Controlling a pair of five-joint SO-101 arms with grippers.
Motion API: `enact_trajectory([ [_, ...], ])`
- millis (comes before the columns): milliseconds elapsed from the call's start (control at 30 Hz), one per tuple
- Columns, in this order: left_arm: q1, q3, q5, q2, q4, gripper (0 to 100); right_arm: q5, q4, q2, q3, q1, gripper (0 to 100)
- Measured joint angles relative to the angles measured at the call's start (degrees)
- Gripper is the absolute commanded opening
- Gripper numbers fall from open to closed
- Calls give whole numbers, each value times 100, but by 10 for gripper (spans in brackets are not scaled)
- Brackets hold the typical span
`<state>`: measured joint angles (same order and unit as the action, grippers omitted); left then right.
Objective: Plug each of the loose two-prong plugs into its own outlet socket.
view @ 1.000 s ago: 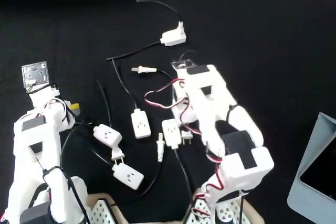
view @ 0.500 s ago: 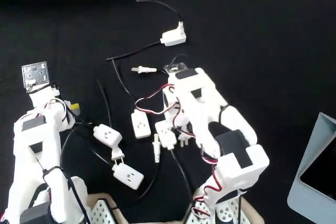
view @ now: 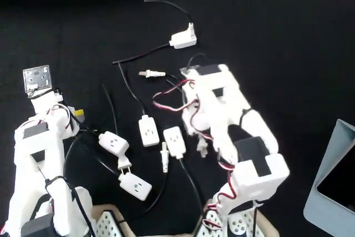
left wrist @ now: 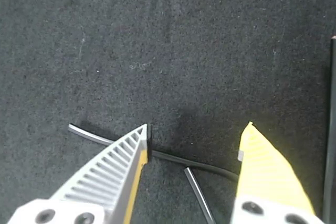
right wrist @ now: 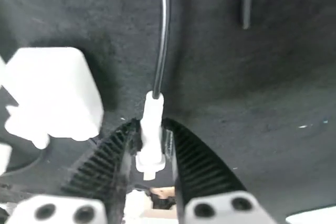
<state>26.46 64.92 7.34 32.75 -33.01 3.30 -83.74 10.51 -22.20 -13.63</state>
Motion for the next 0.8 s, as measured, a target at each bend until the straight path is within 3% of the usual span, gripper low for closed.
enact_trajectory([
  [167,0,0,0,0,0,278,387,0,9,0,44,11],
  [567,0,0,0,0,0,278,422,-387,765,387,79,11],
  [800,0,0,0,0,0,278,422,-1160,-589,730,88,11],
])
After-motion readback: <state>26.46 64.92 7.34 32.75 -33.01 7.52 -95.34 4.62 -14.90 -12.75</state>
